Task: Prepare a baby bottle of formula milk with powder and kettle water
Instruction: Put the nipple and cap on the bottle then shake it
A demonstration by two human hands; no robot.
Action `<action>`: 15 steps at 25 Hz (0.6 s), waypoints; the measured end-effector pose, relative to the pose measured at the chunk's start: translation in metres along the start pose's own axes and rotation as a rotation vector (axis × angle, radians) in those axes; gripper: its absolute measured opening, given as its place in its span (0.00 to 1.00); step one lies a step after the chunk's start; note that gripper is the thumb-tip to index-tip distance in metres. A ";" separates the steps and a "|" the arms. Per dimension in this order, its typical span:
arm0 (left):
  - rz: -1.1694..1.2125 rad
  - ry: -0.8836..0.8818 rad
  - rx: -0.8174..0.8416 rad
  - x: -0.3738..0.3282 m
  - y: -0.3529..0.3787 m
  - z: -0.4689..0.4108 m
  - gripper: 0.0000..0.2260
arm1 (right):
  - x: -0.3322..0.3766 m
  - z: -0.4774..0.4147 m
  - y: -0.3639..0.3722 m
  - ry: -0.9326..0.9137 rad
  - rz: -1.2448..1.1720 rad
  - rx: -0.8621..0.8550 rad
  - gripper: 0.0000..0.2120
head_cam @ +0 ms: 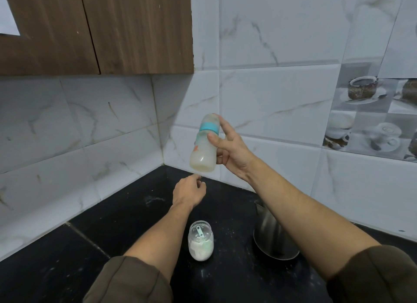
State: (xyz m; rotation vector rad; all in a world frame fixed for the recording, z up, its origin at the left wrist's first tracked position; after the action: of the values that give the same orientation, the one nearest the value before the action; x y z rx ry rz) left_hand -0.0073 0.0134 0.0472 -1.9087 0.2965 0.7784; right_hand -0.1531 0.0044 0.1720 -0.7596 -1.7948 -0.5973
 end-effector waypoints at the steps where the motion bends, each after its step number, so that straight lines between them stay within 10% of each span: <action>1: 0.002 0.007 0.000 -0.001 0.001 0.000 0.14 | 0.003 -0.003 -0.006 -0.020 -0.085 -0.089 0.35; 4: 0.009 0.001 -0.012 0.001 0.001 0.002 0.16 | 0.004 -0.015 -0.026 -0.047 -0.382 -0.391 0.36; 10: 0.021 -0.004 -0.031 -0.001 -0.004 0.001 0.14 | -0.002 0.000 0.012 -0.001 -0.002 0.035 0.34; 15: 0.009 -0.012 -0.043 0.002 -0.009 0.005 0.16 | 0.002 -0.010 -0.015 0.002 -0.346 -0.353 0.29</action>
State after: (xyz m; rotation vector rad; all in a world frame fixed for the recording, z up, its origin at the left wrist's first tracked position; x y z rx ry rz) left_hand -0.0031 0.0221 0.0515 -1.9438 0.2832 0.8077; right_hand -0.1582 -0.0121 0.1760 -0.6810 -1.8564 -1.1659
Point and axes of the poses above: each hand's wrist, its own z-axis away from the middle knuckle, its own y-axis out of the palm, x = y × z, the point moved 7 cm from there along -z, towards the middle knuckle, and after that the axes turned 10 degrees about z, right-handed, at the moved point
